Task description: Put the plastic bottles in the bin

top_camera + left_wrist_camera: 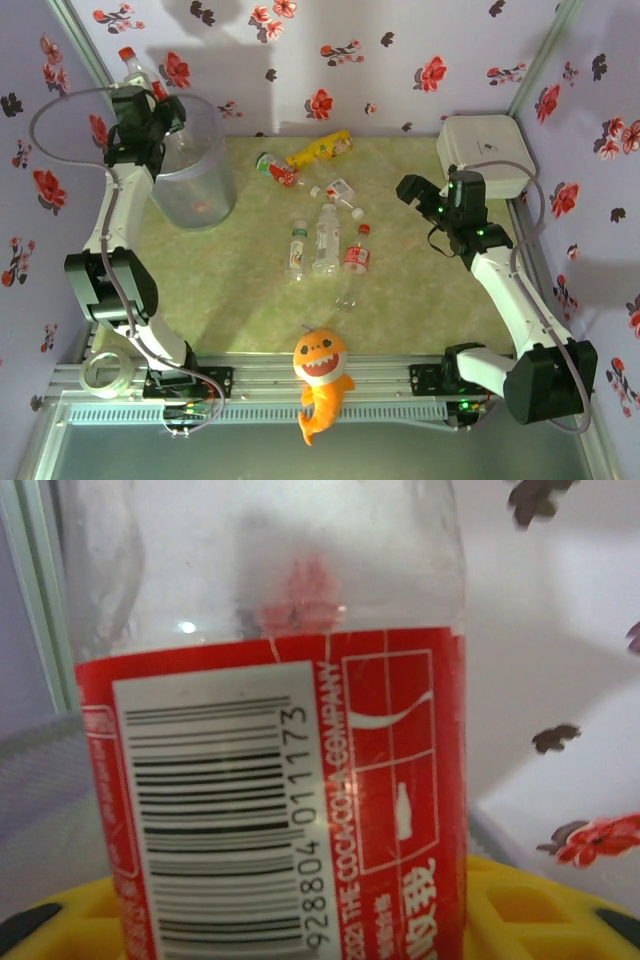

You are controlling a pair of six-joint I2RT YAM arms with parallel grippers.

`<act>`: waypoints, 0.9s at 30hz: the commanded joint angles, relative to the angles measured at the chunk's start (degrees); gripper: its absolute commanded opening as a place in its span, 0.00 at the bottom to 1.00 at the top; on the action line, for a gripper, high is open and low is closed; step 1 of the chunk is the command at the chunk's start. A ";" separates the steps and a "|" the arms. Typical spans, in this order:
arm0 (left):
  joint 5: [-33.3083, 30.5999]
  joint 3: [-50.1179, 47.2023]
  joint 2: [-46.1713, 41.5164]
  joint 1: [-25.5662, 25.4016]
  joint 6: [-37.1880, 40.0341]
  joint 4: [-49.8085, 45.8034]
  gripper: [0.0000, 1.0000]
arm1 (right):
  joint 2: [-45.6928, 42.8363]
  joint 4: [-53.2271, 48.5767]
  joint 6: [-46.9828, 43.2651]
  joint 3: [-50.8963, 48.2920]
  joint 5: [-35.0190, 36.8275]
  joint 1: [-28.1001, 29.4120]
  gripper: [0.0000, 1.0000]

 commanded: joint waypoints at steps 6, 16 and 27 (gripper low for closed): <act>3.47 -2.38 2.80 0.24 -1.86 2.99 0.00 | -0.24 -0.50 -1.50 -0.18 1.07 -0.18 0.99; 3.34 -4.24 7.05 0.34 -2.01 4.10 0.00 | -0.22 -0.66 -1.59 -0.43 1.29 -0.18 0.99; 4.41 -7.69 8.94 0.26 -3.61 6.42 0.08 | -0.46 -0.73 -1.80 -0.96 1.75 -0.18 0.99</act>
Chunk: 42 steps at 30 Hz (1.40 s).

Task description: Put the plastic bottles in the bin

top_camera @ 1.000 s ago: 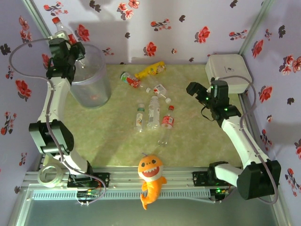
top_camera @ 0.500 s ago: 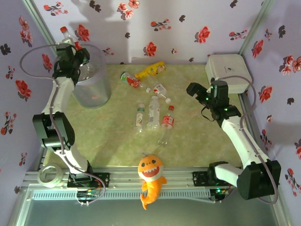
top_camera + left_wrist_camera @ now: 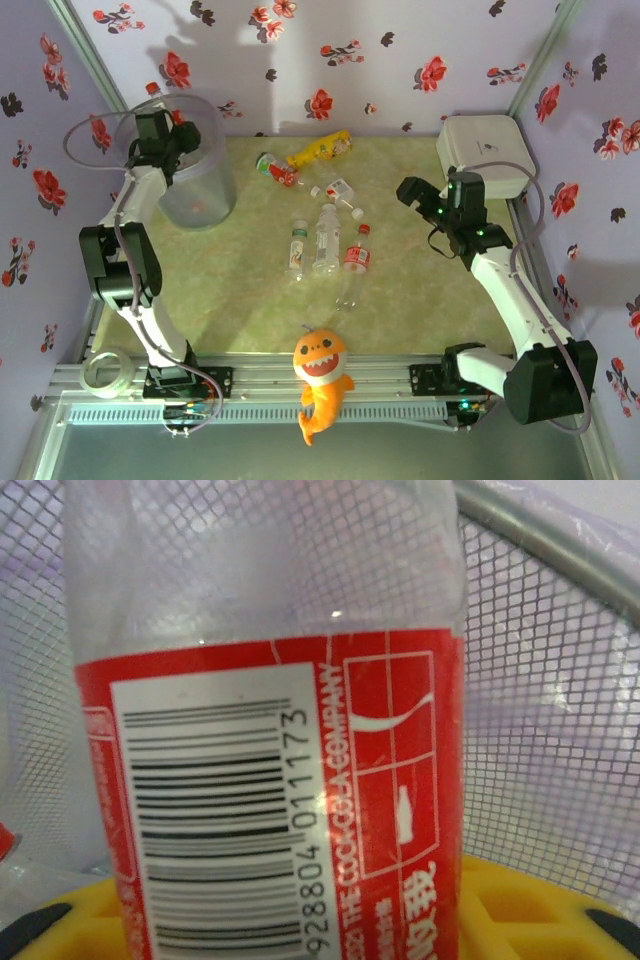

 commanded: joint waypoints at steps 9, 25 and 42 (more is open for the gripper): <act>2.33 -2.56 0.82 0.00 -0.81 1.10 0.71 | -0.39 0.07 -1.24 -0.94 1.46 -0.18 0.99; 2.32 -1.47 -1.53 -0.28 1.08 -0.81 0.95 | 1.49 -4.39 -1.24 0.53 4.51 0.04 0.97; -4.10 5.65 -15.87 -0.35 10.13 -9.87 0.98 | 21.89 -15.22 1.95 12.68 11.40 16.17 0.79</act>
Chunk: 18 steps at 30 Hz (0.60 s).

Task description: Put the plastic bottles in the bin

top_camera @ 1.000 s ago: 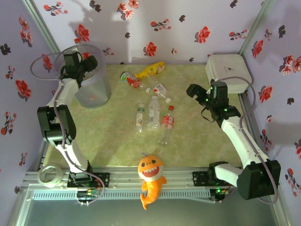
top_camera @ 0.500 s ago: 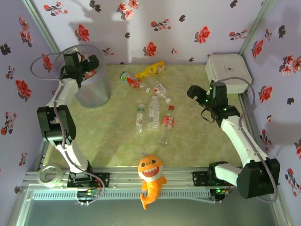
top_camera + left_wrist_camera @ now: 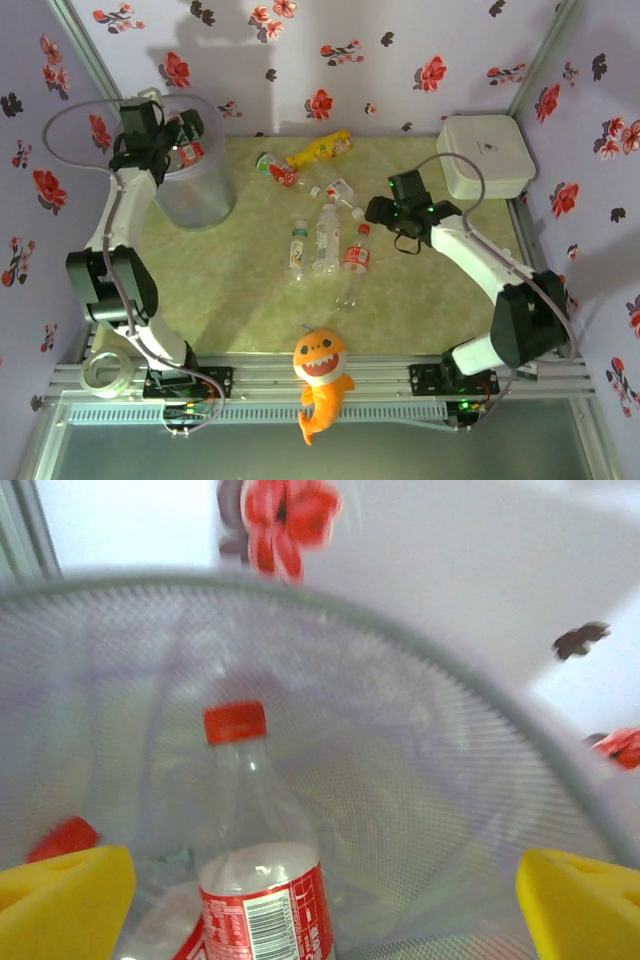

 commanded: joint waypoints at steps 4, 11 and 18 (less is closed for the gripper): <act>-3.08 4.00 -10.49 -1.59 5.39 -5.74 0.98 | 5.81 -3.93 4.14 3.67 0.48 2.93 0.82; -2.88 0.16 -16.11 -10.54 6.28 -16.94 0.97 | 10.13 -2.70 6.05 3.07 -0.89 4.12 0.87; 4.51 -11.99 -22.52 -21.63 3.33 -12.37 0.98 | 14.68 -0.52 8.31 3.30 -3.86 4.34 0.86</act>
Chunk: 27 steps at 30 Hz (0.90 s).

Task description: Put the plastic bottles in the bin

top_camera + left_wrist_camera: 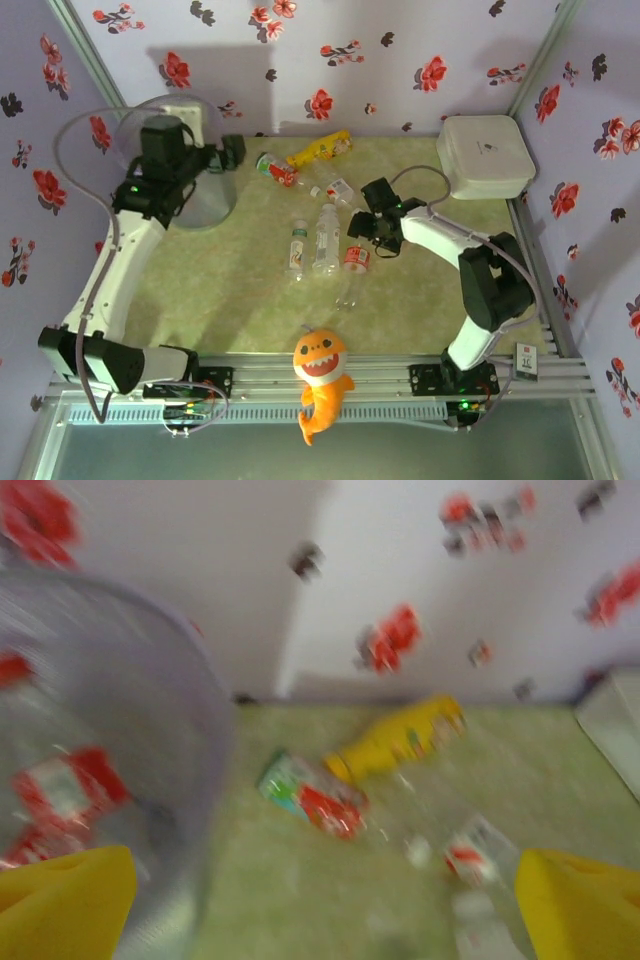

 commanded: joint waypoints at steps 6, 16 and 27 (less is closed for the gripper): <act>6.44 -11.91 -4.00 -7.67 -7.83 4.31 0.97 | 4.27 1.55 4.89 0.80 -2.31 0.98 0.85; 7.91 -25.63 -0.87 -13.91 -17.45 13.84 0.96 | 8.16 4.89 6.59 -0.50 -2.67 0.98 0.82; 7.47 -22.87 7.91 -17.43 -18.36 15.94 0.96 | 8.73 7.17 6.64 -1.89 -1.22 0.89 0.73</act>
